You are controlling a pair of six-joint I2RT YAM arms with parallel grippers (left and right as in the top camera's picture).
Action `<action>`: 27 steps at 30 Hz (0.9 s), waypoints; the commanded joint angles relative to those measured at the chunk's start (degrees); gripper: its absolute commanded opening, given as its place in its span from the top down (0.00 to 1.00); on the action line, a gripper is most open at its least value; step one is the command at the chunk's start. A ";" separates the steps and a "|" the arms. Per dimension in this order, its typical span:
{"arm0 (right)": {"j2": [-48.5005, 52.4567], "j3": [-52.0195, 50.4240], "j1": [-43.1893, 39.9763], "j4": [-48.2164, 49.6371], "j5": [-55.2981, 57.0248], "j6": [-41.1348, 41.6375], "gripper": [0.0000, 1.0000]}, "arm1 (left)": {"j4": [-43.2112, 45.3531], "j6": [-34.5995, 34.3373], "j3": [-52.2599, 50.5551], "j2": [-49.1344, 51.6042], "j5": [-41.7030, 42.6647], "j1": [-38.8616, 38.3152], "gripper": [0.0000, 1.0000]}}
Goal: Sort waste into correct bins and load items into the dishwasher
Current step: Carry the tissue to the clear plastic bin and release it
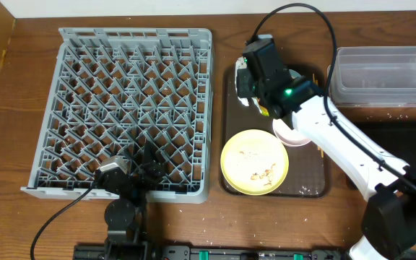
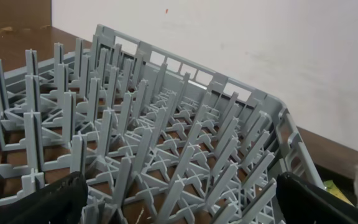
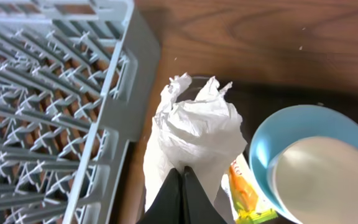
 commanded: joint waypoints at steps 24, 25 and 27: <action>-15.74 0.37 -33.55 -6.62 -4.55 -0.98 0.99 | -2.10 0.57 -1.05 -0.09 -1.09 -0.13 0.02; -15.72 0.37 -34.45 -6.69 -5.01 -0.81 0.99 | -2.10 0.57 -1.05 -0.11 -1.11 -0.13 0.02; -15.58 0.35 -35.98 -6.69 -5.99 -0.83 0.99 | -2.10 0.57 -1.05 -0.11 -1.09 -0.13 0.02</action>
